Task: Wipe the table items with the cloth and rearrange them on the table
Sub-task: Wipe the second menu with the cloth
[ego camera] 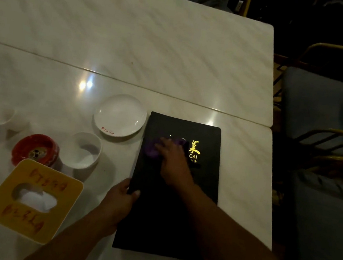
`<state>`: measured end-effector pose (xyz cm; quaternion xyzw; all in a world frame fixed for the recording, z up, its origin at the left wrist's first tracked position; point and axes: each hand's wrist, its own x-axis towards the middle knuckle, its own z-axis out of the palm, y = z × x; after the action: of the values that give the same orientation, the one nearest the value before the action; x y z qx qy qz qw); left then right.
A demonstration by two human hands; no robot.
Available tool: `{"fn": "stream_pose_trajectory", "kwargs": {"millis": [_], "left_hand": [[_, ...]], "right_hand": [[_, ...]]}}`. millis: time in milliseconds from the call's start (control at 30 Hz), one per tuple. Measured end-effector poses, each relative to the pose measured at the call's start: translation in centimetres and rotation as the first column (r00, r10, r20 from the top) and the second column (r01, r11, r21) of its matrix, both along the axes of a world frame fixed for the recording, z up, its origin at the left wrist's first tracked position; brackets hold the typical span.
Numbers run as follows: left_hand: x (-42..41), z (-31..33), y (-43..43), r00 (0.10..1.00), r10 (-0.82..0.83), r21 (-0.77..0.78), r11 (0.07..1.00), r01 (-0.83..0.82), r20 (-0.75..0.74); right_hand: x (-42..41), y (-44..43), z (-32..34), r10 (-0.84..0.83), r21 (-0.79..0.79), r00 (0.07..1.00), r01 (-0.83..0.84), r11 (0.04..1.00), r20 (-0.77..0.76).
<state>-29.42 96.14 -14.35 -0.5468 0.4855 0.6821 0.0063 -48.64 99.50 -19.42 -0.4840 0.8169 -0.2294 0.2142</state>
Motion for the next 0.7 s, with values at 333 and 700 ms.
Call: {"fn": "stream_pose_trajectory", "kwargs": {"millis": [333,700], "left_hand": [[0.0,-0.1,0.2,0.999,0.000,-0.030,1.000,0.001,0.032],[-1.1,0.4,-1.0,0.992,0.037,0.005,0.999,-0.038,0.117]], "right_hand": [[-3.4,-3.5,0.7,0.032,0.028,0.999,-0.032,0.999,-0.017],[-2.4,8.9,-0.5,-0.316,0.141,0.946,0.322,0.936,-0.066]]}}
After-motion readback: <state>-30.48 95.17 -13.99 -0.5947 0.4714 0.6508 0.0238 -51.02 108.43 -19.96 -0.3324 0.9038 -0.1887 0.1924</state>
